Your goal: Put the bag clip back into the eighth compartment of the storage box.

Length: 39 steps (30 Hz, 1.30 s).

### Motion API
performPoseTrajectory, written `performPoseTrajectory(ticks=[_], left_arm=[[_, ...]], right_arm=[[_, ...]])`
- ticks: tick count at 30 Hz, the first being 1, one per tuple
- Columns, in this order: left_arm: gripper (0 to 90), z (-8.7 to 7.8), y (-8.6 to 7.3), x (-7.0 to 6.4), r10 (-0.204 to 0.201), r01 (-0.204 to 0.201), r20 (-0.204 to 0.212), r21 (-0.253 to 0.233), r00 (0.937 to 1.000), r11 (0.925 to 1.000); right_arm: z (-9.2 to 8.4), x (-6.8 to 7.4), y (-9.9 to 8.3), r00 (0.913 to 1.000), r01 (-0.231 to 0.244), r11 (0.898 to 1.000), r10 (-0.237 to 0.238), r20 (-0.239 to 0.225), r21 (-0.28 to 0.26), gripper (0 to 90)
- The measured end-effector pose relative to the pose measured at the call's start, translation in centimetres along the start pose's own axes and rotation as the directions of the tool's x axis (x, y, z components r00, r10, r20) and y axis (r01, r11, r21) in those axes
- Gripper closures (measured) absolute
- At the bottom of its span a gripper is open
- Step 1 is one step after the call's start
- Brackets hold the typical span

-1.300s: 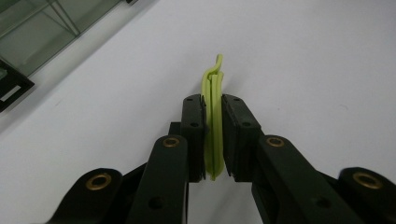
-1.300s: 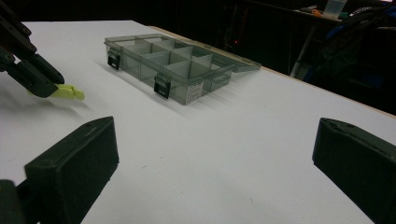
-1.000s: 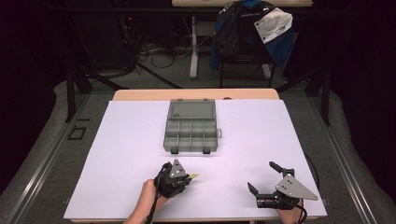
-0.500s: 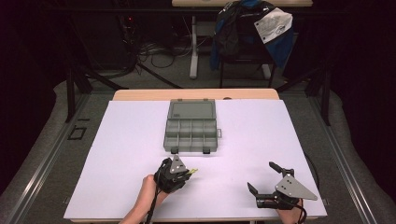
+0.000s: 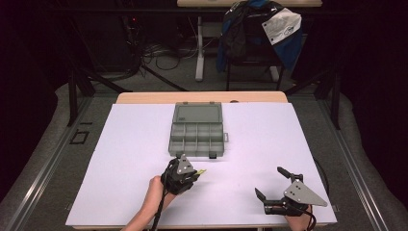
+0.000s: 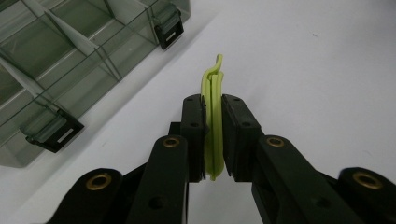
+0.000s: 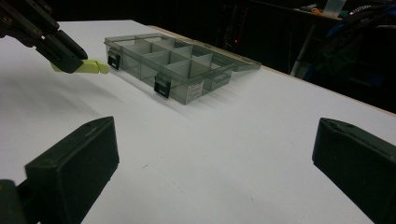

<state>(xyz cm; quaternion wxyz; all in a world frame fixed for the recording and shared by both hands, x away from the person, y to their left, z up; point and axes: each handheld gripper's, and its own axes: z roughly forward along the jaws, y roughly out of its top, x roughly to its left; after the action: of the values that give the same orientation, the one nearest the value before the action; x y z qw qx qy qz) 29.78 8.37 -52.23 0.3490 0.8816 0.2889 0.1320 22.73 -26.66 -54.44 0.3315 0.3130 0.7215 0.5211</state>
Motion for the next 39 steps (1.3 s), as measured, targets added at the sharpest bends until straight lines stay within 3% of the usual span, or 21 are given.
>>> performPoseTrajectory(ticks=[39], left_arm=[[79.8,1.0,2.4,0.9,-0.034,0.034,-0.006,-0.041,0.9994,0.9986]], right_arm=[[0.0,0.0,0.0,1.0000,-0.003,1.000,0.003,0.003,0.003,0.0]])
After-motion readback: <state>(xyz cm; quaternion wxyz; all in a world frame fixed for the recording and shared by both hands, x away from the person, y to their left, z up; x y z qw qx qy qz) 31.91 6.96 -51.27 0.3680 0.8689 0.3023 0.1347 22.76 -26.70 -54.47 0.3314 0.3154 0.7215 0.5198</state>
